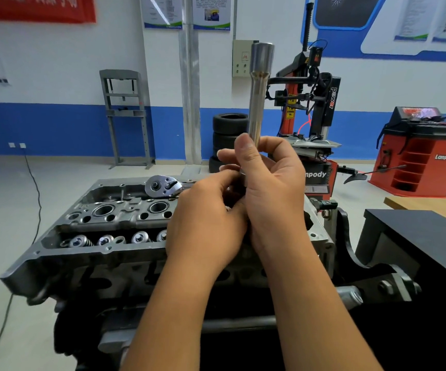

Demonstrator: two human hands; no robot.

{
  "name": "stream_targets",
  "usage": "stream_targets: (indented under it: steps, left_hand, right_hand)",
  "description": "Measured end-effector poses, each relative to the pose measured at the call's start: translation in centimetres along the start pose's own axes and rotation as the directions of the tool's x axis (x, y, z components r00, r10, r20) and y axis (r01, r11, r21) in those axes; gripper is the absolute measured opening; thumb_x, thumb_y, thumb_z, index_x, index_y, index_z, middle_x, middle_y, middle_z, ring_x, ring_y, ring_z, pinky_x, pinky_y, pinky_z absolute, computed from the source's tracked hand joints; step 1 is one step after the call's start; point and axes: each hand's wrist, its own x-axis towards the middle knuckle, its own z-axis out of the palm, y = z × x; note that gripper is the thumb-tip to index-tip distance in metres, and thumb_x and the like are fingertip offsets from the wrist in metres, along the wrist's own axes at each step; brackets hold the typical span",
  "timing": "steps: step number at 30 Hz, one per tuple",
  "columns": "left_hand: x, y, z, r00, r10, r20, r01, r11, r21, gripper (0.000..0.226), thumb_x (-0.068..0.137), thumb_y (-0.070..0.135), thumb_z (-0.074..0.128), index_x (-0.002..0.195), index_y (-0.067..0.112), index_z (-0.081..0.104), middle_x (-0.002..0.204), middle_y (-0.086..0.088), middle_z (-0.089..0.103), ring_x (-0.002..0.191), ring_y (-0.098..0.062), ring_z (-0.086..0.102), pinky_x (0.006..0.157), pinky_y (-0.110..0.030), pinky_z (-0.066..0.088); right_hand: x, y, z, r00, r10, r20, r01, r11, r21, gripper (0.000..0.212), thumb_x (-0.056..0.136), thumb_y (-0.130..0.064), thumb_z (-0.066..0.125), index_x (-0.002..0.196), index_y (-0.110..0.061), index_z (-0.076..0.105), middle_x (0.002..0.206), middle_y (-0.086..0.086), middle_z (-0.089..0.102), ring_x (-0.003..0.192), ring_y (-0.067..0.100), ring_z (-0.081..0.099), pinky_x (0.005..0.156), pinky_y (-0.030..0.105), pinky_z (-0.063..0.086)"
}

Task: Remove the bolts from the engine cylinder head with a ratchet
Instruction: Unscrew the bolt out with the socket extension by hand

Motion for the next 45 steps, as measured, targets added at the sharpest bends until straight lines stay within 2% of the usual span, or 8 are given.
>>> stream_targets:
  steps: [7,15,21,25,31,35,38,45]
  left_hand:
    - [0.1,-0.2,-0.3,0.999,0.002,0.050,-0.002,1.000,-0.009,0.034,0.081,0.037,0.053,0.109,0.046,0.069,0.094,0.016,0.077,0.091,-0.018,0.074,0.078,-0.049,0.061]
    - [-0.2,0.1,-0.1,1.000,-0.014,0.002,0.014,1.000,0.014,0.036,0.082,0.047,0.058,0.117,0.049,0.068,0.094,0.018,0.076,0.089,-0.012,0.073,0.075,-0.044,0.062]
    - [0.2,-0.6,-0.4,0.994,0.063,0.089,-0.065,0.998,0.022,0.030,0.088,0.031,0.054,0.114,0.042,0.068,0.101,0.012,0.076,0.097,-0.019,0.071,0.081,-0.048,0.060]
    - [0.2,-0.6,-0.3,0.999,0.035,-0.018,-0.034,0.998,0.045,0.032,0.090,0.026,0.064,0.114,0.047,0.068,0.096,0.012,0.076,0.093,-0.020,0.071,0.079,-0.044,0.060]
    - [0.2,-0.5,-0.2,0.999,0.038,-0.001,-0.037,0.998,0.055,0.027,0.090,0.038,0.061,0.115,0.043,0.070,0.104,0.010,0.077,0.100,-0.022,0.071,0.084,-0.045,0.059]
    - [0.3,-0.6,-0.6,0.991,0.079,0.112,-0.086,0.995,0.060,0.025,0.093,0.034,0.053,0.113,0.037,0.067,0.103,0.007,0.075,0.100,-0.025,0.069,0.085,-0.048,0.059]
    - [0.1,-0.7,-0.5,0.996,0.074,0.054,-0.080,0.990,0.115,0.021,0.092,0.029,0.056,0.109,0.037,0.065,0.098,0.007,0.074,0.094,-0.027,0.067,0.078,-0.047,0.058]
    - [0.0,-0.6,-0.3,0.997,0.074,0.002,-0.074,0.992,0.103,0.021,0.092,0.035,0.057,0.109,0.039,0.069,0.099,0.008,0.076,0.096,-0.024,0.069,0.079,-0.045,0.059]
  right_hand:
    - [0.1,0.1,0.3,0.999,0.034,-0.003,-0.035,0.999,-0.034,0.032,0.097,-0.047,0.058,0.089,-0.019,0.071,0.091,0.009,0.079,0.082,0.019,0.072,0.074,0.040,0.059]
    - [-0.3,-0.8,0.5,0.996,-0.001,-0.095,0.002,1.000,0.005,0.039,0.079,-0.048,0.073,0.092,-0.013,0.060,0.091,0.010,0.077,0.074,0.029,0.069,0.066,0.044,0.058]
    - [-0.4,-0.6,1.3,0.995,-0.028,-0.097,0.020,0.996,-0.092,0.029,0.104,-0.036,0.056,0.091,-0.011,0.060,0.088,0.014,0.076,0.071,0.027,0.068,0.071,0.047,0.059]
    - [-0.5,-0.5,1.7,0.994,0.001,-0.108,-0.009,0.997,-0.081,0.041,0.109,-0.037,0.045,0.083,-0.012,0.064,0.088,0.019,0.077,0.076,0.033,0.069,0.078,0.056,0.059]
    - [-0.7,-1.0,1.6,0.988,-0.017,-0.157,0.024,0.999,0.047,0.035,0.084,-0.042,0.071,0.096,-0.012,0.057,0.086,0.010,0.077,0.059,0.024,0.070,0.062,0.038,0.059]
    - [-0.7,-0.8,1.8,0.986,-0.039,-0.159,0.033,0.999,-0.038,0.024,0.104,-0.034,0.058,0.096,-0.011,0.058,0.085,0.007,0.078,0.061,0.020,0.070,0.058,0.033,0.059]
    - [-0.6,-0.7,1.8,0.992,-0.004,-0.123,0.000,0.999,-0.033,0.036,0.110,-0.038,0.046,0.089,-0.012,0.060,0.085,0.010,0.078,0.061,0.021,0.068,0.057,0.033,0.058]
    - [-0.8,-0.7,1.6,0.989,-0.025,-0.149,0.024,1.000,-0.004,0.021,0.100,-0.030,0.066,0.094,-0.011,0.061,0.089,0.008,0.078,0.061,0.022,0.070,0.058,0.032,0.058]
